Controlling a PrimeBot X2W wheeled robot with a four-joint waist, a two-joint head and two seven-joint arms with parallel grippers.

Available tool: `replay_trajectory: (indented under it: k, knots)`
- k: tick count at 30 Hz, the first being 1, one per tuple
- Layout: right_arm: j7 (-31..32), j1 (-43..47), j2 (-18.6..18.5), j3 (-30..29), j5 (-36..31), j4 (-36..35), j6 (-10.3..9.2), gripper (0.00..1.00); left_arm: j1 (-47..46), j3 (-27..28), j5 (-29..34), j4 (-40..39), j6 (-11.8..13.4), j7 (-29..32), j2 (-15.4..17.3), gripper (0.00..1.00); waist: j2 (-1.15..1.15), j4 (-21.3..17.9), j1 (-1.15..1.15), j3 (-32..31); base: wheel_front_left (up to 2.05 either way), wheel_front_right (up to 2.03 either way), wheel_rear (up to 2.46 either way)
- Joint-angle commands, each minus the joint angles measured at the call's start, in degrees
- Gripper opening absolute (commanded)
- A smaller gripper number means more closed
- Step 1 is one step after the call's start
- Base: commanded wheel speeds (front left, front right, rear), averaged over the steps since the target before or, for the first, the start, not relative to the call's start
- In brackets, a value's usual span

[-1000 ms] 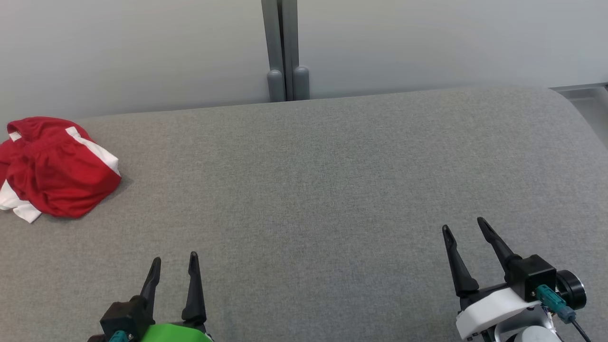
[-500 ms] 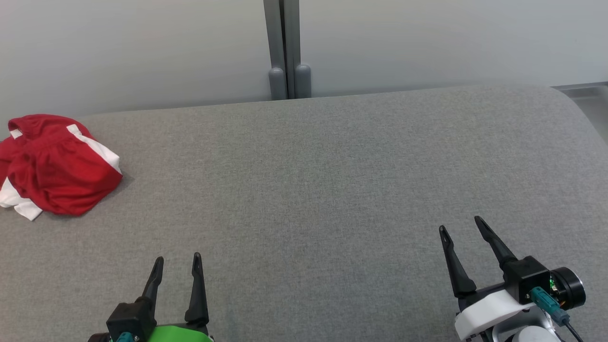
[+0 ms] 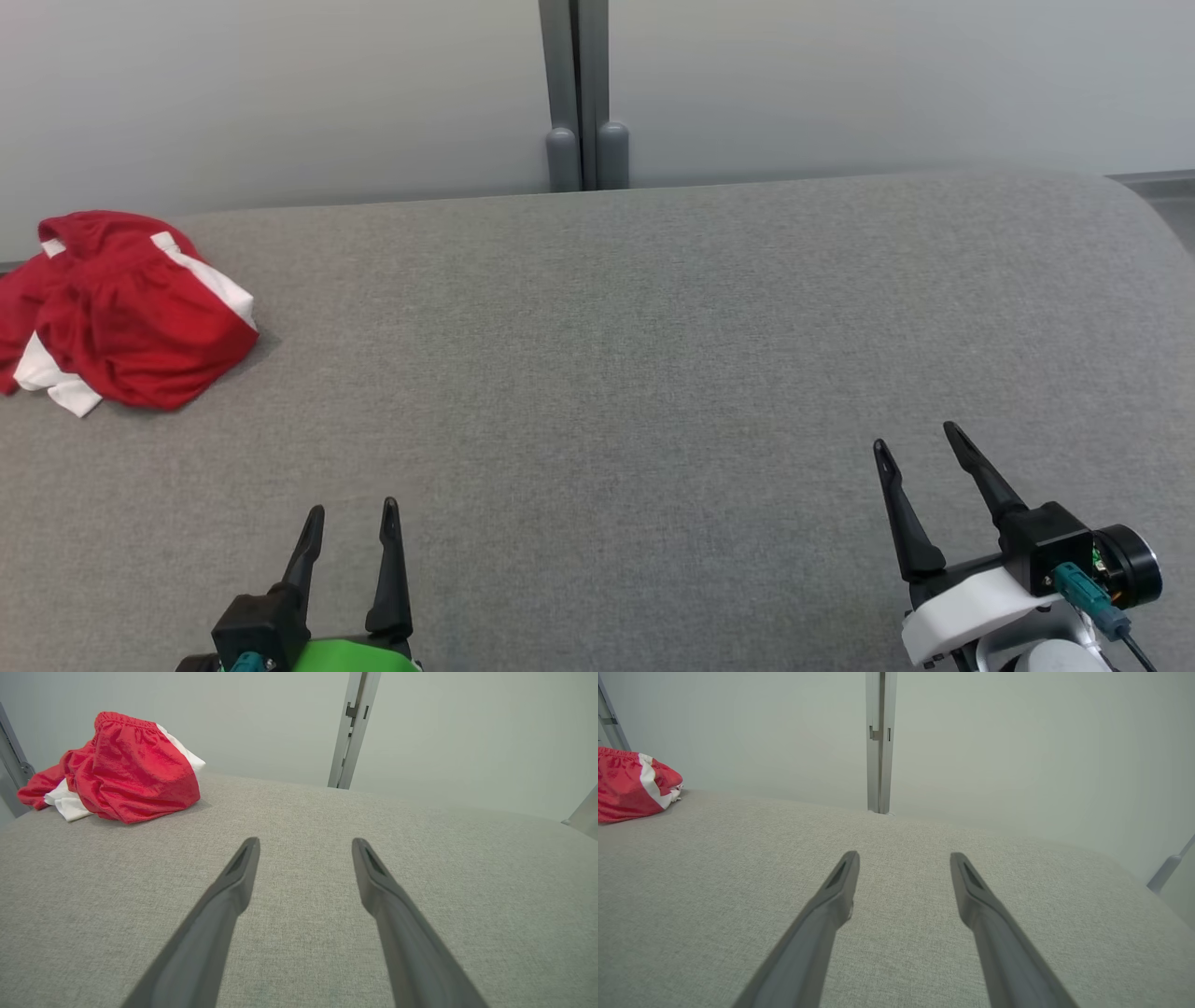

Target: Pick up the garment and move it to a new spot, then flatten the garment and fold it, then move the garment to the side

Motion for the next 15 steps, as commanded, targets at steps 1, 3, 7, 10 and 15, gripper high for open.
replay_trajectory:
  k: [1, 3, 7, 10, 15]
  knots:
    - [-0.26, 1.04, -0.24, -0.18, -0.17, -0.23, 0.00, 1.00, -0.84, 0.15, -0.51, 0.02, -0.03, -0.04, 0.37, 1.00, 0.00, 1.71, 0.00, 0.03, 0.00, 0.00, 0.00]
    - [-0.26, 1.20, -0.24, -0.75, -0.01, -0.18, -0.01, 1.00, -1.23, -0.05, -0.41, -0.10, -0.08, -0.04, 0.37, 1.00, 0.00, 3.73, 0.00, -0.01, 0.00, 0.00, 0.00]
    - [-0.25, 1.18, -0.24, -1.10, 0.02, -0.11, -0.01, 1.00, -1.34, -0.04, 0.02, -0.36, -0.13, -0.04, 0.37, 1.00, 0.00, 8.88, 0.00, -0.09, 0.00, 0.00, 0.00]
    - [-0.21, 0.97, -0.24, -0.78, 0.28, -0.13, -0.01, 1.00, -1.30, 0.39, 0.23, -0.35, -0.15, -0.04, 0.35, 1.00, 0.00, 13.11, 0.00, -0.11, 0.00, 0.00, 0.00]
    - [-0.20, 0.03, -0.25, 0.61, 0.95, -0.07, -0.01, 1.00, -0.19, 1.80, -0.66, -0.58, -0.05, -0.03, 0.34, 1.00, 0.00, 18.85, 0.00, -0.09, 0.00, 0.00, 0.00]
